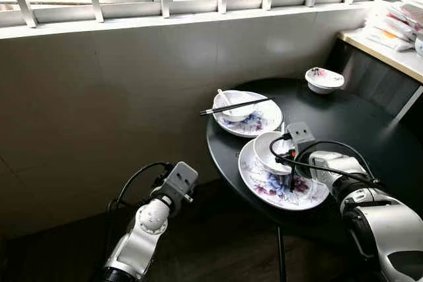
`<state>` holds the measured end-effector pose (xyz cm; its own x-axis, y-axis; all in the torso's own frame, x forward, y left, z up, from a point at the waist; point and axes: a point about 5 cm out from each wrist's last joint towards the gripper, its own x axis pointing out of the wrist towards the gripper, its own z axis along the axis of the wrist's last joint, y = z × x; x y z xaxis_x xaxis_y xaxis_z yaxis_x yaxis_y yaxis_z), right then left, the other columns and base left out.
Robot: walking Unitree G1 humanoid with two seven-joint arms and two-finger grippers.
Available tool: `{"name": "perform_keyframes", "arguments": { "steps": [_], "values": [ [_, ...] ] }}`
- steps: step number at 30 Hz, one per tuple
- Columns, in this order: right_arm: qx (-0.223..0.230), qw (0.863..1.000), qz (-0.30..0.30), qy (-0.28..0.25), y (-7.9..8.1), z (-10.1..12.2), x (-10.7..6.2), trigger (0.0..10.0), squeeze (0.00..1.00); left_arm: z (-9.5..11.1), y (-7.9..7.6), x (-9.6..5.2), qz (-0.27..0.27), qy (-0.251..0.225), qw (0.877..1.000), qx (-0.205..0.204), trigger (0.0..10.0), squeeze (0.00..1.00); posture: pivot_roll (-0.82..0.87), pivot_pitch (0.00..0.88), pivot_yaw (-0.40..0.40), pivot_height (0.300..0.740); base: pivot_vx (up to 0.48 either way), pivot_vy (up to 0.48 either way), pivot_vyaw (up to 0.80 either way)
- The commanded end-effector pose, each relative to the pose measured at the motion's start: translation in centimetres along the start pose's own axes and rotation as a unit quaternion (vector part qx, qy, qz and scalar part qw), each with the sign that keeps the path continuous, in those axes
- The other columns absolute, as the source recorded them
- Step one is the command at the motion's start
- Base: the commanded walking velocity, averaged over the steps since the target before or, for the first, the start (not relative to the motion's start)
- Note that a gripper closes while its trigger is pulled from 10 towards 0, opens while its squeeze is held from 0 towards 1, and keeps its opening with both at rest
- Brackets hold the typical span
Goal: Kitchen organization
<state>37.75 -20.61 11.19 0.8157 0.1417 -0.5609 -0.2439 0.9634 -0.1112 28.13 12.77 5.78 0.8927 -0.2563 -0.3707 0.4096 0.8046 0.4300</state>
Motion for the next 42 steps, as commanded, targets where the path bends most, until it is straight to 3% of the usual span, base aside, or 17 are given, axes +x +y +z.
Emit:
{"name": "perform_keyframes", "arguments": {
  "steps": [1, 4, 9, 10, 11, 12, 14, 15, 16, 17, 19, 23, 24, 25, 30, 37, 42],
  "values": [
    [-0.022, 0.998, -0.03, -0.042, -0.7, 2.1, -0.4, 0.0, 0.0, 0.4, -0.2, -0.3, -0.009, -0.006, 1.0, 0.006, 10.0, 0.0, 0.06, 0.0, -0.066, 0.74, 0.0, 0.0, 0.0],
    [-0.037, 0.995, -0.059, -0.078, -1.0, 3.5, -0.7, 0.0, 0.0, 0.1, -0.2, -0.5, -0.01, -0.003, 1.0, -0.003, 10.0, 0.0, 0.06, 0.0, -0.064, 0.74, 0.0, 0.0, 0.0],
    [-0.076, 0.976, -0.098, -0.177, -0.2, 5.8, -1.2, 0.0, 0.0, -0.5, -0.2, -1.3, -0.022, 0.017, 0.999, -0.017, 10.0, 0.0, 0.06, 0.0, -0.056, 0.74, 0.0, 0.0, 0.0],
    [-0.082, 0.964, -0.082, -0.239, 0.9, 6.9, -1.7, 0.0, 0.0, -0.7, -0.1, -1.5, -0.022, 0.021, 0.999, -0.018, 10.0, 0.0, 0.06, 0.0, -0.056, 0.74, 0.0, 0.0, 0.0],
    [-0.082, 0.964, -0.082, -0.239, 0.9, 6.9, -1.7, 0.0, 0.0, -0.7, -0.1, -1.5, -0.022, 0.021, 0.999, -0.018, 10.0, 0.0, 0.06, 0.0, -0.056, 0.74, 0.0, 0.0, 0.0],
    [-0.078, 0.945, -0.051, -0.314, 2.7, 7.7, -2.5, 0.0, 0.0, -1.0, -0.1, -1.7, -0.014, 0.024, 0.999, -0.026, 10.0, 0.0, 0.06, 0.0, -0.055, 0.74, 0.0, 0.0, 0.0],
    [-0.087, 0.93, -0.04, -0.355, 3.7, 8.0, -3.1, 0.0, 0.0, -1.2, -0.1, -1.7, -0.006, 0.027, 0.999, -0.03, 10.0, 0.0, 0.06, 0.0, -0.054, 0.74, 0.0, 0.0, 0.0],
    [-0.093, 0.926, -0.039, -0.365, 4.0, 8.0, -3.3, 0.0, 0.0, -1.2, 0.0, -1.6, -0.003, 0.027, 0.999, -0.029, 10.0, 0.0, 0.06, 0.0, -0.054, 0.74, 0.0, 0.0, 0.0],
    [-0.102, 0.912, -0.018, -0.397, 5.4, 7.9, -4.0, 0.0, 0.0, -1.3, 0.2, -1.5, 0.014, 0.025, 0.999, -0.032, 10.0, 0.0, 0.06, 0.0, -0.052, 0.74, 0.0, 0.0, 0.0],
    [-0.102, 0.912, -0.018, -0.397, 5.4, 7.9, -4.0, 0.0, 0.0, -1.3, 0.2, -1.5, 0.014, 0.025, 0.999, -0.032, 10.0, 0.0, 0.06, 0.0, -0.052, 0.74, 0.0, 0.0, 0.0],
    [-0.139, 0.89, 0.012, -0.434, 8.0, 7.0, -5.2, 0.0, 0.0, -1.3, 0.6, -1.5, 0.04, 0.009, 0.997, -0.064, 10.0, 0.0, 0.06, 0.0, -0.052, 0.74, 0.0, 0.0, 0.32],
    [-0.162, 0.881, 0.033, -0.444, 9.3, 6.0, -5.7, 0.0, 0.0, -1.3, 0.9, -1.6, 0.052, 0.002, 0.995, -0.082, 10.0, 0.0, 0.05, 0.0, -0.049, 0.74, 0.0, 0.0, 0.72],
    [-0.193, 0.87, 0.07, -0.448, 10.9, 4.4, -6.3, 0.0, 0.0, -1.2, 1.2, -1.7, 0.062, -0.005, 0.994, -0.094, 10.0, 0.0, 0.05, 0.0, -0.047, 0.74, 0.0, 0.0, 0.8],
    [-0.205, 0.866, 0.084, -0.449, 11.5, 3.7, -6.5, 0.0, 0.0, -1.2, 1.3, -1.7, 0.066, -0.008, 0.993, -0.098, 10.0, 0.0, 0.05, 0.0, -0.047, 0.74, 0.0, 0.0, 0.8],
    [-0.244, 0.865, 0.13, -0.419, 13.2, 0.7, -6.8, 0.0, 0.0, -1.2, 1.5, -1.7, 0.077, -0.017, 0.99, -0.114, 10.0, 0.0, 0.05, 0.0, -0.048, 0.74, 0.0, 0.0, 0.8],
    [-0.252, 0.877, 0.135, -0.387, 13.4, -1.3, -6.5, 0.0, 0.0, -1.2, 1.5, -1.6, 0.078, -0.021, 0.989, -0.124, 10.0, 0.0, 0.05, 0.0, -0.05, 0.74, 0.0, 0.0, 0.8],
    [-0.243, 0.884, 0.118, -0.381, 13.2, -1.4, -6.3, 0.0, 0.0, -1.3, 1.5, -1.5, 0.078, -0.02, 0.988, -0.129, 10.0, 0.0, 0.05, 0.0, -0.051, 0.74, 0.0, 0.0, 0.8]
  ]
}}
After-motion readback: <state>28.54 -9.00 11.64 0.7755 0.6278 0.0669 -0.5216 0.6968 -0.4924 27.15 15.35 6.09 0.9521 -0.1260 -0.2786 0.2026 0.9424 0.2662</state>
